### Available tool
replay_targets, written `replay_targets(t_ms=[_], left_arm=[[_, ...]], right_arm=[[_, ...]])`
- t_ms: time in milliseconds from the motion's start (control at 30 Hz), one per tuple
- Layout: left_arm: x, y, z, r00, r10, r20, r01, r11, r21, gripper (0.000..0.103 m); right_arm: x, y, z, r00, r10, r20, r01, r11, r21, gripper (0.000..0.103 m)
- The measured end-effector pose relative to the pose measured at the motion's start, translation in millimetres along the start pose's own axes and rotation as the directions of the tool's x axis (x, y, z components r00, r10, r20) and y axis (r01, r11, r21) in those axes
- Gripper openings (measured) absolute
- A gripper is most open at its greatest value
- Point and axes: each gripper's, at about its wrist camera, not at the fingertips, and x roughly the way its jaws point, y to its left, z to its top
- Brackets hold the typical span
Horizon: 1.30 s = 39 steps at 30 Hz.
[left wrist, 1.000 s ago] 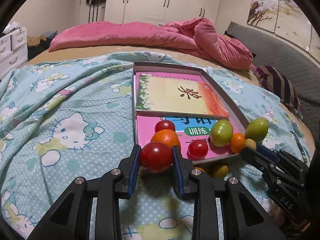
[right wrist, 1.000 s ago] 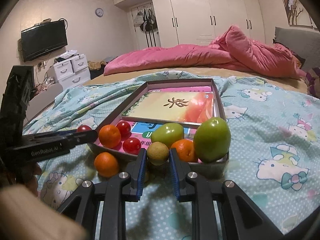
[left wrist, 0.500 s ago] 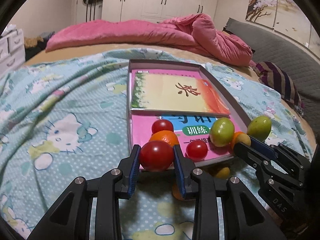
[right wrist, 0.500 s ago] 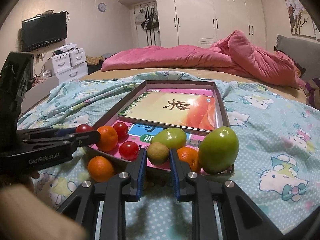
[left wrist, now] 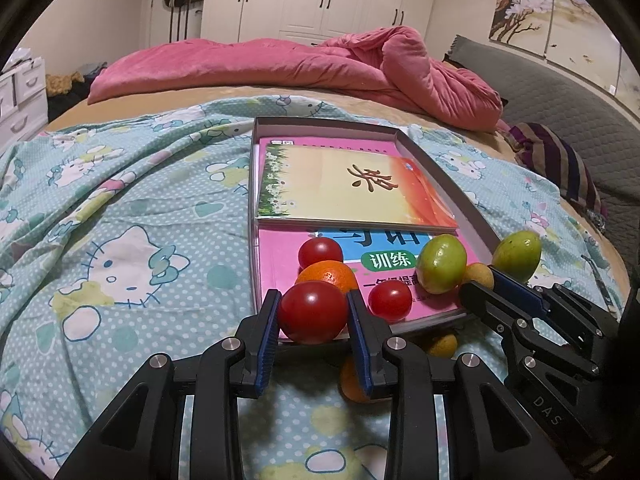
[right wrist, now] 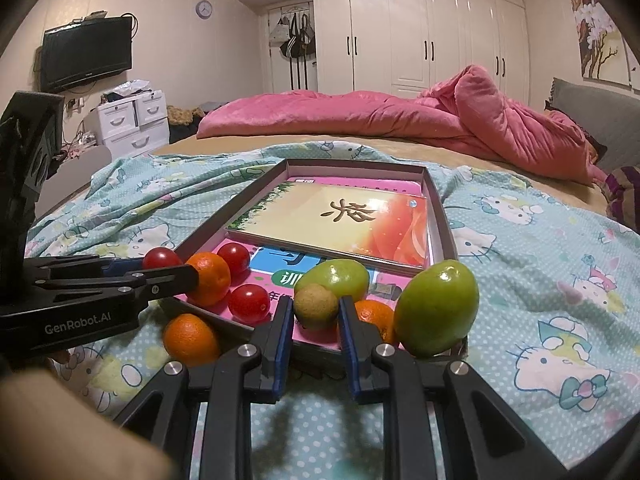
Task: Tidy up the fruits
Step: 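Carry the tomato and small yellow fruit over the tray with both tools, then open both tools to release the tomato and small fruit in the tray, then grasp an orange with the left tool while the right tool grasps a small brown fruit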
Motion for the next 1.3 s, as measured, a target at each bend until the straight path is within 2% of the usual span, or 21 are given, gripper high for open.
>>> replay_targets(t_ms=[333,700,933,1033,1133,1300], left_arm=[[0.4,-0.1,0.1,1.0,-0.001,0.0,0.001,1.0,-0.001,0.034],[-0.7,-0.4,0.0,1.0,-0.018,-0.003,0.017,1.0,-0.011,0.035],[-10.2,5.3,0.4,0.998,-0.057,0.012,0.058,0.998,-0.033,0.045],[-18.9,7.6,-0.7,0.998,-0.053,0.037,0.055,0.998,-0.031,0.054],[-25.5,12.4,-3.6,0.997,-0.058,0.044,0.06,0.997,-0.038,0.055],[-31.6,13.7,-14.3,0.996,-0.093,0.011,0.094,0.995,-0.044,0.056]], right_arm=[[-2.4,-3.9,-0.2,1.0,0.013,0.008,-0.013,1.0,0.019,0.024],[-8.0,-7.9,-0.7,0.999,0.032,0.03,-0.033,0.999,0.039,0.037],[-15.5,-8.8,-5.7,0.998,0.057,0.027,-0.058,0.997,0.05,0.041],[-19.8,-6.3,-11.2,0.997,0.079,0.011,-0.079,0.996,0.045,0.045],[-21.2,-2.4,-14.8,0.996,0.089,-0.006,-0.089,0.996,0.032,0.047],[-14.9,2.2,-19.1,0.993,0.104,-0.052,-0.103,0.995,0.011,0.048]])
